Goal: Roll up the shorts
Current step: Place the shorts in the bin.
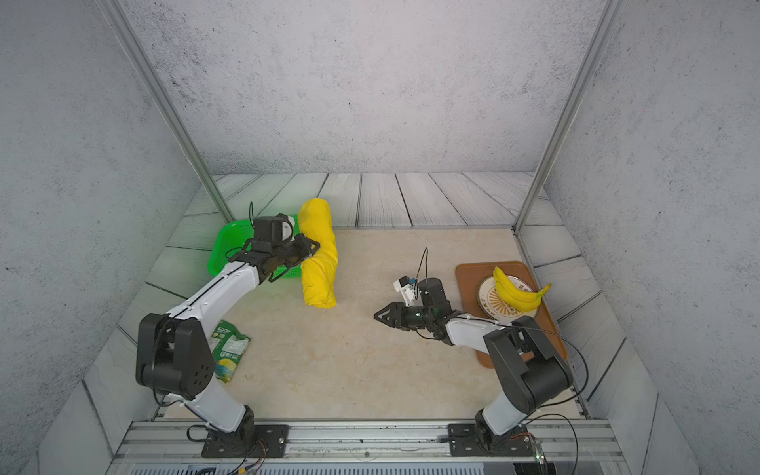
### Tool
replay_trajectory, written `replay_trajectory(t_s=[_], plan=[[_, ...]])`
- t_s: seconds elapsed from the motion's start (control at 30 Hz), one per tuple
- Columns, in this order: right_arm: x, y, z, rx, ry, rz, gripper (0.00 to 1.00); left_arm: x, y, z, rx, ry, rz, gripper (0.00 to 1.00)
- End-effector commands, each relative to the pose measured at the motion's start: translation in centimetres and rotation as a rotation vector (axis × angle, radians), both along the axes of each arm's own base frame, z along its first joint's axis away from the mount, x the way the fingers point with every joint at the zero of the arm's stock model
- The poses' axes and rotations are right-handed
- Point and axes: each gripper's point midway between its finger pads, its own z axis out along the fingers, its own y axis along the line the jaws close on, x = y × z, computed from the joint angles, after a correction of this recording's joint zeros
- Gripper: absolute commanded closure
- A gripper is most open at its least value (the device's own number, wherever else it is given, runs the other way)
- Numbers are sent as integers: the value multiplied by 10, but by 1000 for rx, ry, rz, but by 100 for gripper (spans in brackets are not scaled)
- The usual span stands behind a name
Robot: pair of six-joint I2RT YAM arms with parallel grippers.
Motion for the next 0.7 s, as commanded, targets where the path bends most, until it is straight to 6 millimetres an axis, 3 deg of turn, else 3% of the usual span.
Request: replay_trajectory(t_s=[0.0,0.17,0.37,0.47,0.67], plan=[[-4,-4,1,-22,-16,4,51,33,27,59,-120,-144,49,100],[-9,-8,-6,-51,-1,6,51,77,69,95,-215,-261,185,100],[-10,-10,-10,-79,7,11,51,127,107,103,-303,-423,382,100],[-9,-10,-11,-89,7,13,51,142,125,91,-322,-497,483,100],[-8,-9,-11,-96,7,22,51,155,151,34,-253,-452,586,100]])
